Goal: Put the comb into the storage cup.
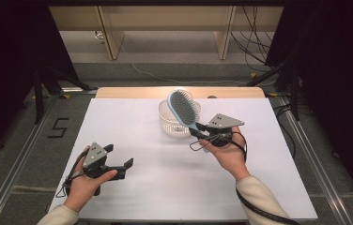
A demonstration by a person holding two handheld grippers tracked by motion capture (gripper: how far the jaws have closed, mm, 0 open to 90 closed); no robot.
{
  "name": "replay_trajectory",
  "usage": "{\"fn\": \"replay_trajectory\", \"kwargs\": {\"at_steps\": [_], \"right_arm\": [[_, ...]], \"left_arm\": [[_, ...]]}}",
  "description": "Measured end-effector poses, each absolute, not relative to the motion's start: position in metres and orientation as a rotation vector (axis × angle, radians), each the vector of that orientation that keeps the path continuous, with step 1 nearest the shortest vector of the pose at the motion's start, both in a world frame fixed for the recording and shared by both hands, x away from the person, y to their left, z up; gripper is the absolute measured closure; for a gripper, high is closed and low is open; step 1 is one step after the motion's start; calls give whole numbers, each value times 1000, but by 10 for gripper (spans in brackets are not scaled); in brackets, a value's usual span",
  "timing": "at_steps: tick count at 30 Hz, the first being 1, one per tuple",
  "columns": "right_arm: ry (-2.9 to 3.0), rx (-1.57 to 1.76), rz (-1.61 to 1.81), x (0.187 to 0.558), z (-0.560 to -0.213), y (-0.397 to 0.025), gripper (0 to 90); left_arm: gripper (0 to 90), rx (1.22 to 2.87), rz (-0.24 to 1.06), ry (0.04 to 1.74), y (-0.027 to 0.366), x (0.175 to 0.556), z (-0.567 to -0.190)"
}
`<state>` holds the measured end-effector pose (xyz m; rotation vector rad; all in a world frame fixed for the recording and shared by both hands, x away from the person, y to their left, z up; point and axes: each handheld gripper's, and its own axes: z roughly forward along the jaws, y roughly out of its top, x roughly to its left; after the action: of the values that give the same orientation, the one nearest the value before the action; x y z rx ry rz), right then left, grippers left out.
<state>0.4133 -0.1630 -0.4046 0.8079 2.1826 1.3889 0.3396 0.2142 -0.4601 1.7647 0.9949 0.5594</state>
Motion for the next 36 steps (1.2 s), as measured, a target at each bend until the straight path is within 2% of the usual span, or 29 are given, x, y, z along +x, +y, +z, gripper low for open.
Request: {"fn": "replay_trajectory", "kwargs": {"at_steps": [36], "right_arm": [[2124, 842, 1397, 414, -398, -171, 705]], "left_arm": [[59, 1766, 559, 992, 214, 340, -460]]}}
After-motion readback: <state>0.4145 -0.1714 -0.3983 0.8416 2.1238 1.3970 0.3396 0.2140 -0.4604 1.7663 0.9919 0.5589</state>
